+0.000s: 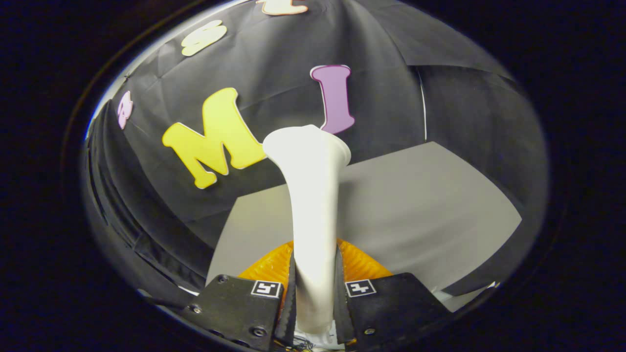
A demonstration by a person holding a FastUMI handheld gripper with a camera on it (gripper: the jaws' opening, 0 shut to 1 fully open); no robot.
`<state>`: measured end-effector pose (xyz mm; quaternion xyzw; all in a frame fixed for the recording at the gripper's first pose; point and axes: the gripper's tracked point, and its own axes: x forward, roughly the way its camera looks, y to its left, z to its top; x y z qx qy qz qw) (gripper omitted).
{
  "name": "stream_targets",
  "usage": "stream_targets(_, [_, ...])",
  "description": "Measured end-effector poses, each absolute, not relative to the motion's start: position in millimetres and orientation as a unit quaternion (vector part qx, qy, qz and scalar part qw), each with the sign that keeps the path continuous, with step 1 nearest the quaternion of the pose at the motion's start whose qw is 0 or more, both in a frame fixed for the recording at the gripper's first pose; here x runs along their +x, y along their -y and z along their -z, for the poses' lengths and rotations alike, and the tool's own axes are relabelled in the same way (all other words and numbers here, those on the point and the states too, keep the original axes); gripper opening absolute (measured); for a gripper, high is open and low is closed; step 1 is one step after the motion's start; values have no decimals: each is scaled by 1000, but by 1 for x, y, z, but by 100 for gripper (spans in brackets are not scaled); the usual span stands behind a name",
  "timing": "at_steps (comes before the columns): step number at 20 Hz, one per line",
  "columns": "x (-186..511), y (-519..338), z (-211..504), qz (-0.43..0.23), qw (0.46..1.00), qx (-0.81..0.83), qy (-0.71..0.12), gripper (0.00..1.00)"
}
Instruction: Iron the clothes twice with a garment steamer, once on the left side and once on the right side.
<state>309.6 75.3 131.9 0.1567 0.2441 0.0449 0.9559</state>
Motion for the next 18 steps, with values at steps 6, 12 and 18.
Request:
stream_targets(6, [236,-112,-176,-30,980,130,-146,34])
stream_targets(12, [168,-158,-203,-5,993,84,-77,34])
stream_targets(18, [116,-215,-228,10,997,69,-12,34])
